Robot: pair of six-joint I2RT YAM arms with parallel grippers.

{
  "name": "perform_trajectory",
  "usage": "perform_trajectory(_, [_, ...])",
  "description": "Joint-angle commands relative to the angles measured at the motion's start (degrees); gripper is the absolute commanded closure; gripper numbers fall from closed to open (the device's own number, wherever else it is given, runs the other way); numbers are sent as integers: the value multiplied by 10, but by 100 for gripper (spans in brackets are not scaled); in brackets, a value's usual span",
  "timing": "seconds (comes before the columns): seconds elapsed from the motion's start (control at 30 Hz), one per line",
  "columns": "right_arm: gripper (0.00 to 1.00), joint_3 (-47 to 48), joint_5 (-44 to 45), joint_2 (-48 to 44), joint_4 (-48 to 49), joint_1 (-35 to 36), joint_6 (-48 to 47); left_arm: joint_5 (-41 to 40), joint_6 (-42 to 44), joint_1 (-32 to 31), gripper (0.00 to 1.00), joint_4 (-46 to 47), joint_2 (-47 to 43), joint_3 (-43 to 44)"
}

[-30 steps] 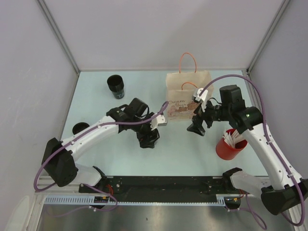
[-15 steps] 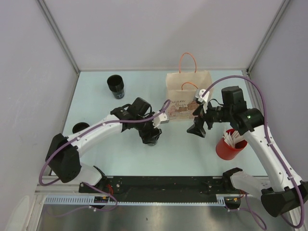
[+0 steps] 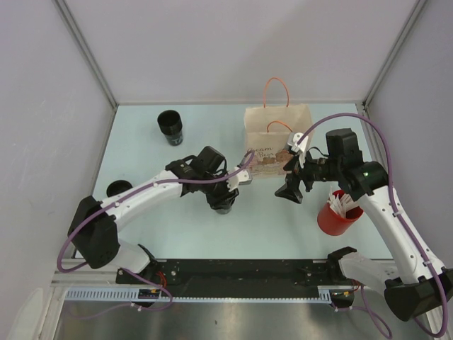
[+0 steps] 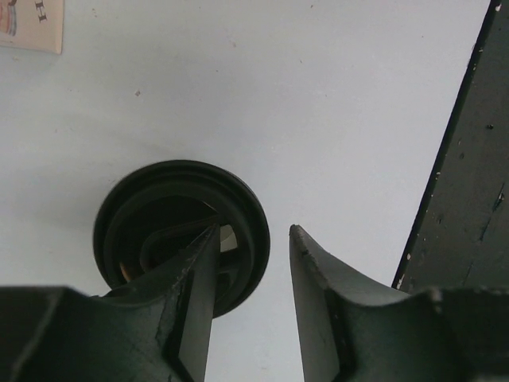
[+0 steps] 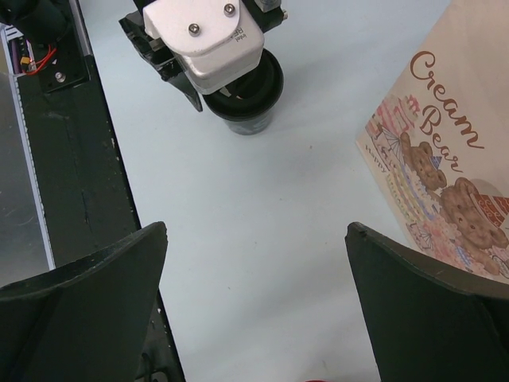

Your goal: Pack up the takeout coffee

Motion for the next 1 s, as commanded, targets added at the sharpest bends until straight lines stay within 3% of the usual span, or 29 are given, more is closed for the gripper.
perform_trajectory(0.0, [0,-1,-11,-13,18,-1,4,-23,1,-6,56,-31,-13,2])
perform_trajectory(0.13, [0,-3,-10,-11,18,-2,3,-41,6,-6,48,-34,-30,1])
perform_trajectory(0.27, [0,-4,-11,-12,18,-3,2,-45,5,-6,48,-34,-37,-4])
perform_trajectory(0.67, [0,-6,-12,-13,20,-3,4,-53,11,-6,59,-28,-21,-19])
perform_trajectory(0.97, [0,-6,-16,-13,21,-3,3,-65,21,-6,78,-28,-17,-19])
